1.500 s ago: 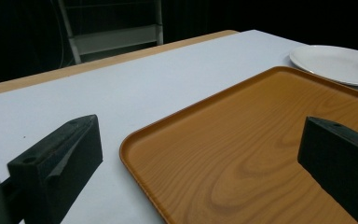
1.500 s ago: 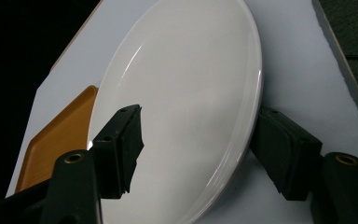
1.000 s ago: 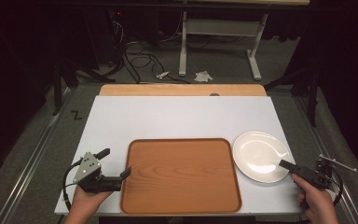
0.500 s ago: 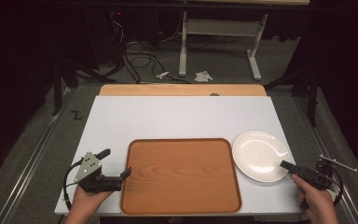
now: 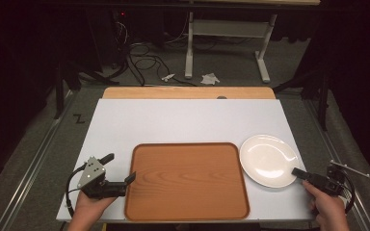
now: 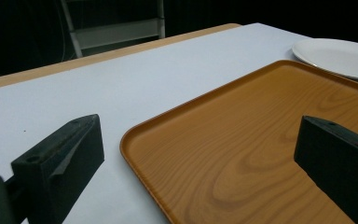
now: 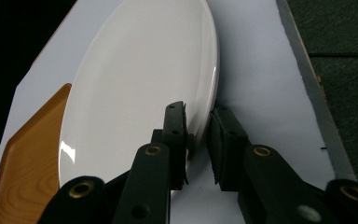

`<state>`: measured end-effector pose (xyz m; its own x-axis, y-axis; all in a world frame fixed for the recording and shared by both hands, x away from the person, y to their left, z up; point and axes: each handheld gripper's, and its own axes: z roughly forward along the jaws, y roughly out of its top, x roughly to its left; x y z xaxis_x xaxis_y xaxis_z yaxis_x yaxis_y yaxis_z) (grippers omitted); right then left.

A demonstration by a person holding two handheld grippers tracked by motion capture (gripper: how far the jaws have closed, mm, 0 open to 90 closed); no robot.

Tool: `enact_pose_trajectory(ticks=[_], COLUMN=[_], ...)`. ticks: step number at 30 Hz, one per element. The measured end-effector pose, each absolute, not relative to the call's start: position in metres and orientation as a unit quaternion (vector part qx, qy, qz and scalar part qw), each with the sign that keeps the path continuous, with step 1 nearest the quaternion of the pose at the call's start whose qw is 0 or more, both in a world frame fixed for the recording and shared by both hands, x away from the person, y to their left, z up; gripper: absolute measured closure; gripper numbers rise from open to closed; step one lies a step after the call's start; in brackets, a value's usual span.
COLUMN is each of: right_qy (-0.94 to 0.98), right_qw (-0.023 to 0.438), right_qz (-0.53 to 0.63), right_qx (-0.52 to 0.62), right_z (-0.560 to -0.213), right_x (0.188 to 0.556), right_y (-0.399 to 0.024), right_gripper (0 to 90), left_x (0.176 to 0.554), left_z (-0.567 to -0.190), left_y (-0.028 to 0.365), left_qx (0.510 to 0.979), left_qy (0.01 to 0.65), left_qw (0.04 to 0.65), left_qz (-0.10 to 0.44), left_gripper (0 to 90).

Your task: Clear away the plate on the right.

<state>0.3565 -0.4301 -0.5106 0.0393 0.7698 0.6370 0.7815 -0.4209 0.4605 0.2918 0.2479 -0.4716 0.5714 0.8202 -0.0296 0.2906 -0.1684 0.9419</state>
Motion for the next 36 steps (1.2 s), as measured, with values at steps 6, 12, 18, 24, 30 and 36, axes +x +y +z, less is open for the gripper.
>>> enact_pose_trajectory(ticks=[6,12,18,24,30,36], right_qy=[-0.509,-0.497,-0.512,-0.539,-0.559,-0.569], right_qw=[0.018,0.005,-0.031,-0.077,-0.118,-0.145], right_qz=[-0.472,-0.506,-0.51,-0.505,-0.497,-0.493], right_qx=[-0.719,-0.705,-0.69,-0.67,-0.653,-0.642], right_z=[-0.509,-0.499,-0.485,-0.469,-0.455,-0.445], right_x=[0.355,0.349,0.348,0.345,0.34,0.336], right_y=[-0.435,-0.439,-0.43,-0.42,-0.411,-0.405], right_gripper=[86.8,89.7,90.0,90.0,90.0,90.0], left_x=[0.291,0.293,0.292,0.292,0.29,0.29], left_z=[-0.471,-0.472,-0.472,-0.472,-0.469,-0.468], left_y=[0.248,0.246,0.246,0.246,0.249,0.251], left_qx=[0.718,0.724,0.724,0.72,0.715,0.71], left_qy=[0.386,0.383,0.382,0.384,0.384,0.386], left_qw=[0.518,0.514,0.512,0.514,0.518,0.521], left_qz=[0.259,0.256,0.259,0.264,0.269,0.276], left_gripper=[2.2,2.3,2.3,2.5,2.5,2.5])
